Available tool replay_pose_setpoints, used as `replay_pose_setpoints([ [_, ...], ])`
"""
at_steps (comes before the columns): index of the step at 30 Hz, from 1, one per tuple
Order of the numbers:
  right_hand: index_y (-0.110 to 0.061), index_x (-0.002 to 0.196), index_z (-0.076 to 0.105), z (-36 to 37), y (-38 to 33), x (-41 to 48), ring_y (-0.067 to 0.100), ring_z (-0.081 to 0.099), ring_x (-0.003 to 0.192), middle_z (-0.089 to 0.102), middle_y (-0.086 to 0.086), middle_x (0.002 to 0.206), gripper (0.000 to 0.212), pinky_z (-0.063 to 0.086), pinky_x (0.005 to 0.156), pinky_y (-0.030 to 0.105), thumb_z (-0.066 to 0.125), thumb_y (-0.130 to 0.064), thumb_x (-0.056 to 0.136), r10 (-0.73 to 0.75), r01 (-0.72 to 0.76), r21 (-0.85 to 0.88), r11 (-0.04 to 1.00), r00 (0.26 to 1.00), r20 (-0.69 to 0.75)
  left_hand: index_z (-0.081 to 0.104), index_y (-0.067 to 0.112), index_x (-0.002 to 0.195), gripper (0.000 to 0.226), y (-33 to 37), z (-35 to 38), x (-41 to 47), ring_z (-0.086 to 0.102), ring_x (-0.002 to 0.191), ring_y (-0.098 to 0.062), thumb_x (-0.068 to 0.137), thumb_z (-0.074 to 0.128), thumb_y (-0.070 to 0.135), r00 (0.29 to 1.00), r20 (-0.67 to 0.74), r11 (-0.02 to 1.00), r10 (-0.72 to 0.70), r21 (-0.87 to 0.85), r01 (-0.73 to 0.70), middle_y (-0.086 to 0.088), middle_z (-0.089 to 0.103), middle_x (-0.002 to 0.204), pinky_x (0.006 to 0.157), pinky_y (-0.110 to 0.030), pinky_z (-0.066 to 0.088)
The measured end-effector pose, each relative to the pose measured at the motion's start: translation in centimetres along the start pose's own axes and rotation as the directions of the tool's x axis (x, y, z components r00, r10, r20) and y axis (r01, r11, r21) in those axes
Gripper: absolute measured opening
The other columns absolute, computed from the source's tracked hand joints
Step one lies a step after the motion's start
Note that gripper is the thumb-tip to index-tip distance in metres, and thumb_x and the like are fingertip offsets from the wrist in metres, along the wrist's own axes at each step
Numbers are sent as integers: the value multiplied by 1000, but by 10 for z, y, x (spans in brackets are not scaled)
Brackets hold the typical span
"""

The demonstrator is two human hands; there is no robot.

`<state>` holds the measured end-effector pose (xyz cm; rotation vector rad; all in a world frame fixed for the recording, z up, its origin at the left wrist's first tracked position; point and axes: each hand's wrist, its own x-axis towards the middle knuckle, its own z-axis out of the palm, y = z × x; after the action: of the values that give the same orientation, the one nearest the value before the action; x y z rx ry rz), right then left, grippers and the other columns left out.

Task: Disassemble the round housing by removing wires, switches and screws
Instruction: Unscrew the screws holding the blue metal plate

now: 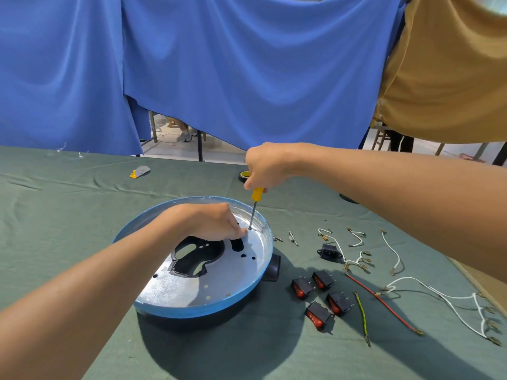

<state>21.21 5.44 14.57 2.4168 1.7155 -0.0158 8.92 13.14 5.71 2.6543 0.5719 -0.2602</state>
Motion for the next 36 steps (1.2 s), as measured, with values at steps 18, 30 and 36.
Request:
replay_pose_setpoints([
  [18, -7, 99, 65, -2, -4, -5, 23, 46, 60, 55, 7, 76, 24, 40, 50, 23, 69, -24, 83, -30, 22, 172, 985, 999, 40, 58, 35, 39, 62, 0, 1, -1, 41, 77, -27, 100, 48, 43, 1000, -23, 1000, 21, 18, -20, -5, 43, 73, 78, -41, 38],
  [30, -15, 80, 65, -4, 0, -4, 21, 53, 69, 63, 4, 81, 18, 41, 54, 24, 73, -31, 83, -46, 45, 40, 998, 999, 9, 57, 38, 38, 64, 1, 2, -4, 43, 78, -26, 100, 47, 46, 999, -25, 999, 23, 50, -22, -4, 45, 75, 94, -52, 43],
  [36, -17, 80, 63, -1, 2, 0, 21, 51, 65, 61, 4, 82, 23, 39, 50, 22, 69, -39, 85, -54, 43, 108, 993, 994, 99, 57, 34, 47, 54, -1, 2, -4, 47, 81, -25, 99, 48, 47, 999, -33, 999, 19, 33, -18, -3, 51, 78, 95, -50, 43],
])
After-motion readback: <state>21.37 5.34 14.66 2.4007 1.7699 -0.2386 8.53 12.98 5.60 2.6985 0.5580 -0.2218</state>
